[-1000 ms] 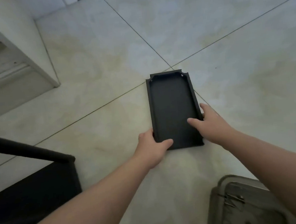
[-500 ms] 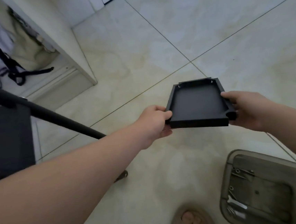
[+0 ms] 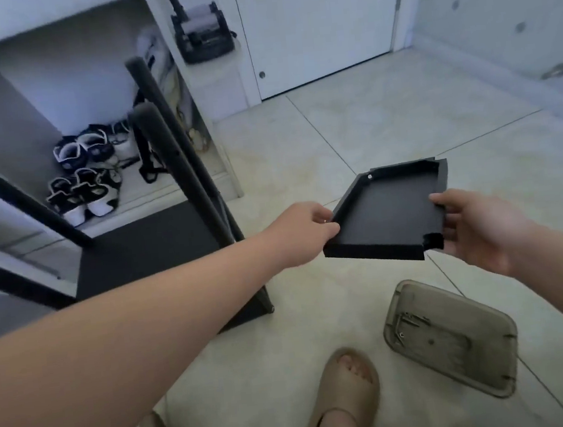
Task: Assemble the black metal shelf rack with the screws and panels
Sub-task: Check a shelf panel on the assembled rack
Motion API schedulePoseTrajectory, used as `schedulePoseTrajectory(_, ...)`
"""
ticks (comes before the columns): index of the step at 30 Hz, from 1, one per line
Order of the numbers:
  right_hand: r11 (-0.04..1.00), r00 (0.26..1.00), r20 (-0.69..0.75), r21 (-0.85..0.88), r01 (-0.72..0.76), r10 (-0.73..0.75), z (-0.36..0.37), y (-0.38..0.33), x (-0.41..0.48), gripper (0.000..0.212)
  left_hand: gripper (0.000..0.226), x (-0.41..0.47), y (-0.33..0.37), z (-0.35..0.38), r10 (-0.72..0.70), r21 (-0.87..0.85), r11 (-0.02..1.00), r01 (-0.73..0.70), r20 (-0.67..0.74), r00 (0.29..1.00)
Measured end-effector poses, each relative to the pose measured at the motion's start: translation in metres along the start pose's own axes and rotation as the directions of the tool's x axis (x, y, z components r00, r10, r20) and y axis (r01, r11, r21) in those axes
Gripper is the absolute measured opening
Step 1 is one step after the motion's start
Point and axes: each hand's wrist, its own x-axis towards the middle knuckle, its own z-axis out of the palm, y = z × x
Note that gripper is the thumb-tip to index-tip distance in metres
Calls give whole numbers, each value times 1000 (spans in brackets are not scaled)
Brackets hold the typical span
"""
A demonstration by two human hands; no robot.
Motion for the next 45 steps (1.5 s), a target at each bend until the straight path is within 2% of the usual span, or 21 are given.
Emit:
schedulePoseTrajectory(3,996,996,-9,2,85,-85,23,-19,-69,12,45,-72,24,-27,194,194,958,-213,113,975)
schedulePoseTrajectory(4,994,994,-7,9,113,-113,32,-27,-92,12,53,-96,31,-36,255,283,914,-290,156,954)
schedulePoseTrajectory(6,986,986,15,21,165,-165,49,-43,-136,12,61,-139,41,-51,386,485,766,-422,177,905)
schedulePoseTrajectory(9,969,966,85,37,244,-246,79,-70,-195,11,45,-195,53,-72,573,713,564,-416,25,819)
schedulePoseTrajectory(11,953,942,140,38,302,-304,102,-88,-231,12,26,-228,59,-92,696,789,499,-360,-118,708)
schedulePoseTrajectory(15,912,876,273,19,409,-398,158,-128,-296,21,14,-292,68,-149,801,781,535,-322,-349,487)
schedulePoseTrajectory(18,892,829,365,9,452,-424,204,-149,-330,27,10,-329,68,-193,754,695,641,-327,-487,441)
schedulePoseTrajectory(22,833,755,425,-4,554,-500,266,-160,-345,18,13,-352,52,-246,569,418,817,-397,-698,435)
schedulePoseTrajectory(25,795,732,408,-24,606,-545,302,-157,-335,13,22,-352,32,-278,390,121,840,-529,-812,434)
schedulePoseTrajectory(27,796,738,395,-25,604,-547,317,-147,-319,13,22,-346,20,-294,273,-101,756,-647,-849,452)
schedulePoseTrajectory(29,824,762,389,-15,567,-518,328,-129,-298,13,20,-334,6,-306,149,-303,638,-708,-854,499)
schedulePoseTrajectory(33,894,816,376,88,440,-439,342,-94,-256,15,26,-301,-25,-315,-17,-605,386,-696,-759,651)
schedulePoseTrajectory(36,913,825,393,214,347,-406,354,-83,-233,23,28,-276,-48,-312,-55,-689,300,-659,-703,709)
schedulePoseTrajectory(39,894,813,405,343,288,-418,363,-81,-214,24,26,-260,-68,-310,-90,-738,262,-622,-660,746)
schedulePoseTrajectory(43,884,806,417,389,260,-420,369,-71,-187,25,28,-242,-83,-309,-86,-769,217,-601,-629,773)
schedulePoseTrajectory(45,884,834,382,401,239,-399,375,-67,-178,24,37,-236,-86,-303,-44,-797,95,-596,-602,798)
